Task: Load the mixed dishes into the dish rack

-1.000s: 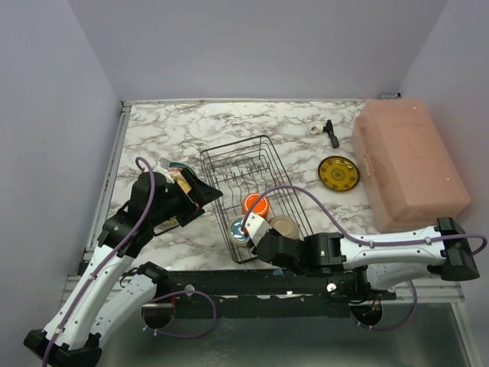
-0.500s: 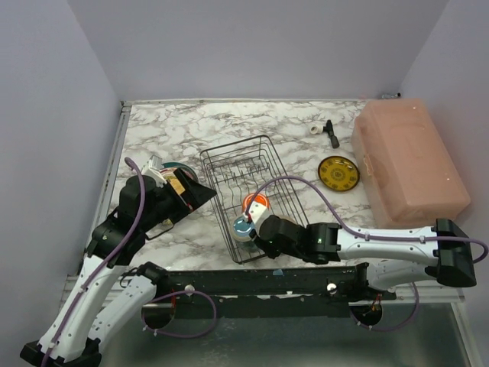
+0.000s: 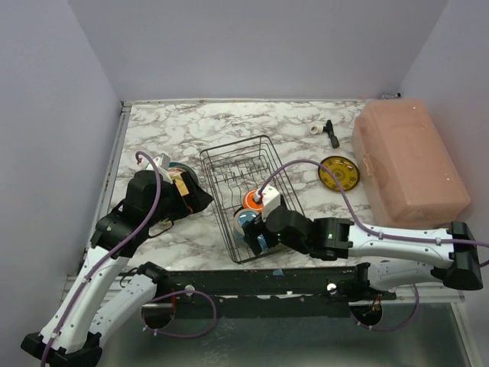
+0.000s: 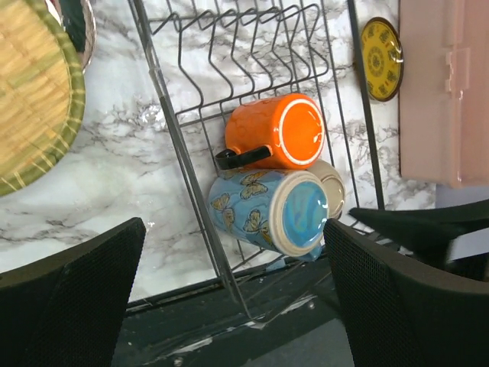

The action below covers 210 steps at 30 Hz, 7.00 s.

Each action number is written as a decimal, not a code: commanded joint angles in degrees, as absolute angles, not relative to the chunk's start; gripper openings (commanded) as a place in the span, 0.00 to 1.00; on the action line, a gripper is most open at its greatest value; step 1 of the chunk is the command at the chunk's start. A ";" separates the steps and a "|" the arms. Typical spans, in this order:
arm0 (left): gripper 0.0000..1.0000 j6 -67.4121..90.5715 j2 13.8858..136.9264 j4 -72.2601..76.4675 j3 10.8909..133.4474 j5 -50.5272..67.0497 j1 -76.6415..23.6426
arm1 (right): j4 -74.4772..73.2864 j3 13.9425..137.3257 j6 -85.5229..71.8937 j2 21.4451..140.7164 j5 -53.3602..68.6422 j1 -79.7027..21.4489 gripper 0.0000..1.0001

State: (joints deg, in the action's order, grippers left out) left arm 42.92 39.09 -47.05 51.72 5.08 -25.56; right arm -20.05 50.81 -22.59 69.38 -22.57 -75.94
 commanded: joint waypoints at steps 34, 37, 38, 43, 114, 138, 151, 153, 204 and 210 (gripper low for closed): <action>0.98 19.45 51.22 -26.48 69.53 1.56 -25.66 | 2.32 21.57 -101.89 68.35 -53.23 -34.39 0.85; 0.99 18.99 50.05 -25.78 68.12 0.94 -25.66 | 2.02 22.19 -107.67 74.95 -55.24 -34.12 0.85; 0.99 19.13 49.56 -25.40 67.44 0.54 -25.66 | 2.02 22.26 -109.56 76.61 -55.56 -33.99 0.84; 0.99 19.77 48.53 -24.66 66.10 0.45 -25.84 | 2.11 23.46 -114.43 82.29 -59.55 -33.75 0.82; 0.98 16.02 55.18 -24.98 65.59 -1.88 -26.54 | -9.80 49.03 -25.85 60.43 -34.24 -27.25 0.00; 0.99 15.02 56.65 -25.16 65.87 -3.43 -26.54 | -30.53 77.14 -17.62 87.95 -60.98 -53.73 0.00; 0.98 15.13 56.26 -24.74 65.40 -2.64 -26.54 | -43.25 81.59 -30.74 96.99 -64.16 -56.97 0.00; 0.98 15.03 56.50 -24.84 65.50 -3.27 -26.54 | -47.30 83.91 -35.81 99.03 -63.86 -57.63 0.00; 0.98 51.56 37.97 -43.34 46.04 -8.60 -18.59 | -14.47 44.81 -34.37 49.72 -28.55 -58.97 0.79; 0.99 55.40 35.29 -49.27 39.45 -1.52 -11.85 | -14.16 44.41 -32.91 49.05 -28.42 -58.99 0.78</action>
